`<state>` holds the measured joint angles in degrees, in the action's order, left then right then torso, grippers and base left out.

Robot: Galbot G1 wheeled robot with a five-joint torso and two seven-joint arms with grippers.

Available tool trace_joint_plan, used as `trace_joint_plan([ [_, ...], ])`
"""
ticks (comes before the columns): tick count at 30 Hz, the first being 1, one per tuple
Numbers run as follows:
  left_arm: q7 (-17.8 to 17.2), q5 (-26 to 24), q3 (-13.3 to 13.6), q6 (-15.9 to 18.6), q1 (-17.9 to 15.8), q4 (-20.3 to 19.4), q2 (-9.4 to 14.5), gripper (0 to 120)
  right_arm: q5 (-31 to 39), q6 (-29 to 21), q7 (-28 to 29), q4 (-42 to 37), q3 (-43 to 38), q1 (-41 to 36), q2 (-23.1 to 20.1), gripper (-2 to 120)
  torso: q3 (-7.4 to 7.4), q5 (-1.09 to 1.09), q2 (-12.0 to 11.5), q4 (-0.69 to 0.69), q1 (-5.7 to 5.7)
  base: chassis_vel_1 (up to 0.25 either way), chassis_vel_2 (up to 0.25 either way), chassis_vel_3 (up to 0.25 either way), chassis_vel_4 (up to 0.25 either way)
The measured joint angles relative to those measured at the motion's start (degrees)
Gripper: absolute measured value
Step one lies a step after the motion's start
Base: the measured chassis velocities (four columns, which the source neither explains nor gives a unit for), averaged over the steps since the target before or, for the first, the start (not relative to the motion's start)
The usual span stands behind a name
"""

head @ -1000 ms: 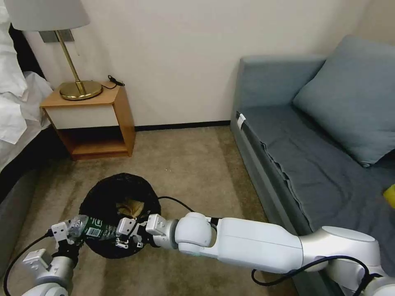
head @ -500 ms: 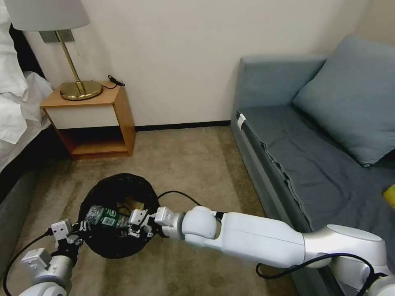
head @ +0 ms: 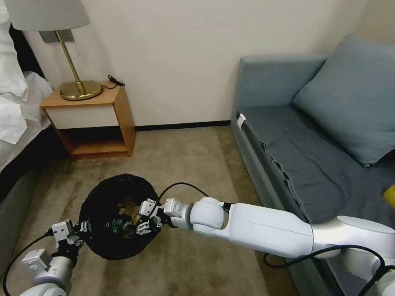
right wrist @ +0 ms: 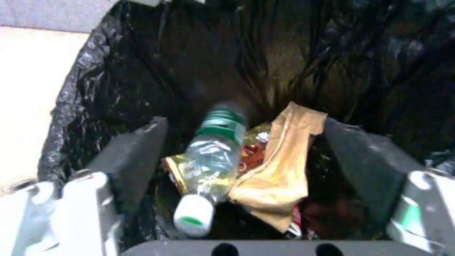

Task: Pick up the trash bin, then pick up the garbage on the floor and place it into the trash bin.

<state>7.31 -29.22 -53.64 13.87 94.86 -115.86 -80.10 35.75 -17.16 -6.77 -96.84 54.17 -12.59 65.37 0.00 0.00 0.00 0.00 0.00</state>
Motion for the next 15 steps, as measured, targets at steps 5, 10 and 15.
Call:
trace_joint_plan([
  [5,-0.62,-0.04,0.19,0.31,-0.18,0.13,0.22,1,0.96,0.26,-0.54,-2.57,-2.00,0.96,-2.99,99,0.00,0.00,0.00,0.00,0.00,0.000,0.000,0.000,0.000],
  [10,-2.14,-1.98,1.02,2.38,-0.52,0.61,0.78,1,2.47,0.88,-1.26,-6.51,-5.79,1.68,-8.37,100,0.00,0.01,0.00,-0.01,0.00,0.000,0.000,0.000,0.000],
  [15,-3.68,-4.62,1.96,4.41,-1.07,1.32,1.27,1,4.52,0.94,0.23,-10.65,-12.00,0.40,-13.37,100,0.00,0.00,0.00,-0.01,0.00,0.000,0.000,0.000,0.000],
])
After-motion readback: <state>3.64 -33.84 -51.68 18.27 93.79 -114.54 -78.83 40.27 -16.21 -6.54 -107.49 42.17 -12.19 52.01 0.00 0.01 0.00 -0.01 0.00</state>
